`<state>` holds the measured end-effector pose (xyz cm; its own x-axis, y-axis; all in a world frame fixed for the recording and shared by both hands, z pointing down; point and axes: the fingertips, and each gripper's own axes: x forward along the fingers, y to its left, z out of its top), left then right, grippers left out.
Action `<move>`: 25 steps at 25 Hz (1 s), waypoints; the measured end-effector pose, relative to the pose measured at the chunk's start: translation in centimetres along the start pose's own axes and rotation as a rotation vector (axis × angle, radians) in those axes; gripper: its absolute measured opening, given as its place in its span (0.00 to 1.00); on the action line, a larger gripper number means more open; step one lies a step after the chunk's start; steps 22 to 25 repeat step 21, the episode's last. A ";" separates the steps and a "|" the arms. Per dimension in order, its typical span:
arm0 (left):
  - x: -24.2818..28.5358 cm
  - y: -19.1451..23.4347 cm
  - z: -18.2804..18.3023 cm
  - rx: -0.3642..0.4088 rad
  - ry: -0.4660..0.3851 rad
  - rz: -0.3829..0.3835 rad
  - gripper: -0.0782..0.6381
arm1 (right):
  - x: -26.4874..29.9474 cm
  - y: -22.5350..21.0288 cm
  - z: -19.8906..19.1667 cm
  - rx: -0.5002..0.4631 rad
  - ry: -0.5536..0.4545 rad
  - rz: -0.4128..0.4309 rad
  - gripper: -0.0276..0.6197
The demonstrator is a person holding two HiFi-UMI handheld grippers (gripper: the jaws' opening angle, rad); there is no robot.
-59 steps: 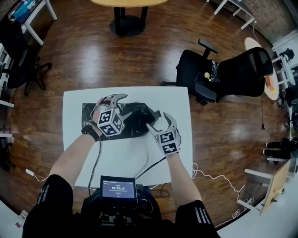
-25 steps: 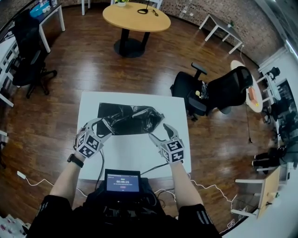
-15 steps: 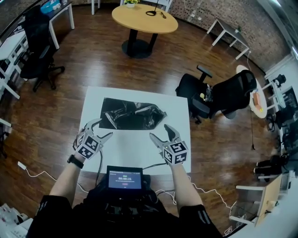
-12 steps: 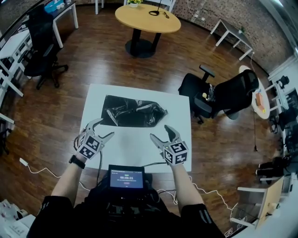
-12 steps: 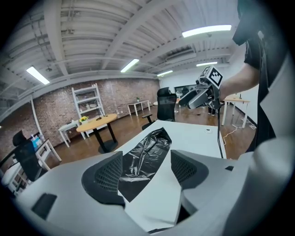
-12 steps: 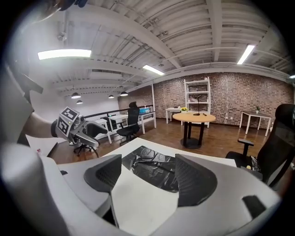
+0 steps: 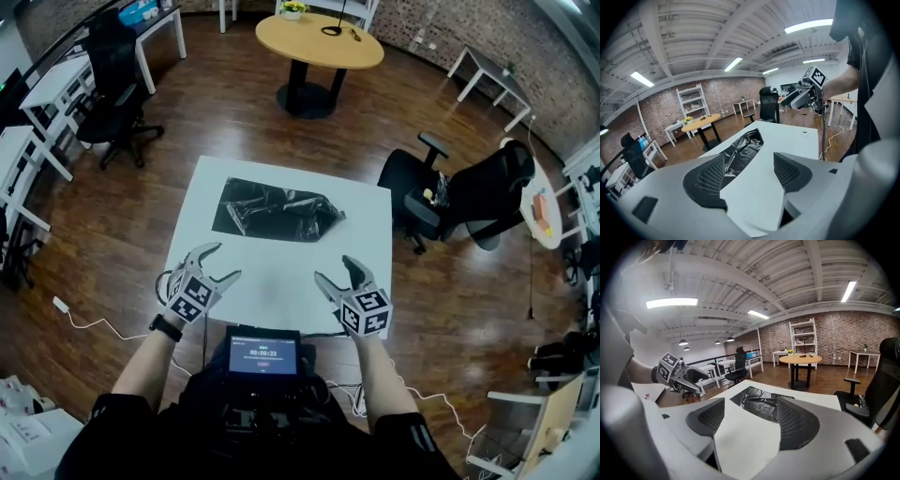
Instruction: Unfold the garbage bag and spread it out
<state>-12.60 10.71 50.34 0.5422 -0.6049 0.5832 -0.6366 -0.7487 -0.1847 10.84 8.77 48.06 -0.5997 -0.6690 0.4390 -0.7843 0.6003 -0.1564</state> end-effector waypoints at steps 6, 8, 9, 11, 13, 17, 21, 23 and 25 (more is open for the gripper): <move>-1.2 -2.2 -0.7 -0.003 0.012 0.014 0.57 | -1.6 0.9 -0.8 0.002 -0.008 0.016 0.61; -1.5 -2.6 -0.9 -0.003 0.017 0.008 0.57 | -2.0 1.1 -0.8 0.005 -0.013 0.014 0.61; -1.6 -2.7 -1.0 -0.004 0.019 0.006 0.57 | -2.2 1.2 -0.8 0.005 -0.015 0.012 0.60; -1.7 -2.8 -1.0 -0.005 0.018 0.001 0.57 | -2.5 1.3 -0.6 0.009 -0.021 0.005 0.60; -1.8 -2.6 -0.8 -0.003 0.009 -0.006 0.57 | -2.6 1.3 -0.3 0.018 -0.031 -0.004 0.60; -2.0 -2.4 -0.5 0.020 -0.002 -0.010 0.57 | -2.5 1.7 0.0 0.027 -0.043 -0.014 0.60; -2.5 -2.1 -0.9 0.026 -0.010 -0.005 0.57 | -2.6 2.2 -0.1 0.030 -0.046 -0.020 0.60; -2.5 -2.1 -0.9 0.026 -0.010 -0.005 0.57 | -2.6 2.2 -0.1 0.030 -0.046 -0.020 0.60; -2.5 -2.1 -0.9 0.026 -0.010 -0.005 0.57 | -2.6 2.2 -0.1 0.030 -0.046 -0.020 0.60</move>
